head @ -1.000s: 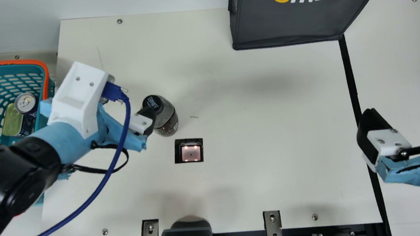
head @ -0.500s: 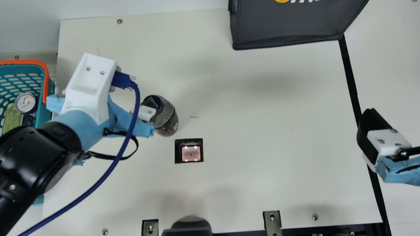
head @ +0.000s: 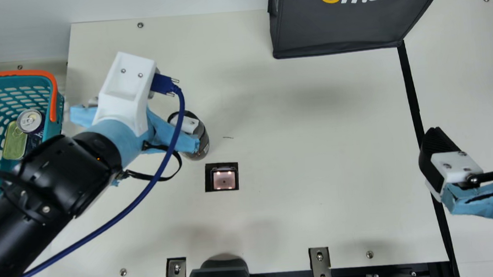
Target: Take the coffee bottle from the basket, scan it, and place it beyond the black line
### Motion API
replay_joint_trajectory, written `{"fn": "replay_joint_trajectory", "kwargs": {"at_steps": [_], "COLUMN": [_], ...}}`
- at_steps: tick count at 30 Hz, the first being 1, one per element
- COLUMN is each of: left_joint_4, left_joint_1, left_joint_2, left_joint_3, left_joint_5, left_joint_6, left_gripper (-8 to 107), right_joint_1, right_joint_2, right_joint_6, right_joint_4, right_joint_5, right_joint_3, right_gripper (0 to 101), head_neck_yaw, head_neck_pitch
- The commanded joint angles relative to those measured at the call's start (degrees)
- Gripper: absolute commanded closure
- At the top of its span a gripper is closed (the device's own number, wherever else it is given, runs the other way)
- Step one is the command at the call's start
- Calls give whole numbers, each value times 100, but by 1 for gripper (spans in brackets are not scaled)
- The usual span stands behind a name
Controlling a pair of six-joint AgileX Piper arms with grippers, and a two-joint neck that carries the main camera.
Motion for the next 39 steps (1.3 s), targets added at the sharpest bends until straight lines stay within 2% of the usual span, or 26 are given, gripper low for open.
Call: {"fn": "replay_joint_trajectory", "kwargs": {"at_steps": [1,20,39], "left_joint_4": [36,369,635], "left_joint_1": [-47,-626,-546], "left_joint_2": [37,384,481], "left_joint_3": [-35,-31,320], "left_joint_5": [43,186,-72], "left_joint_6": [-69,-1018,-1424], "left_gripper": [9,9,9], "right_joint_1": [0,0,0], "right_joint_2": [0,0,0], "right_joint_6": [0,0,0], "right_joint_4": [0,0,0], "right_joint_5": [0,0,0], "right_joint_3": [0,0,0], "right_gripper": [10,10,10], "head_neck_yaw": [0,0,0], "head_neck_pitch": [-148,-148,-148]}}
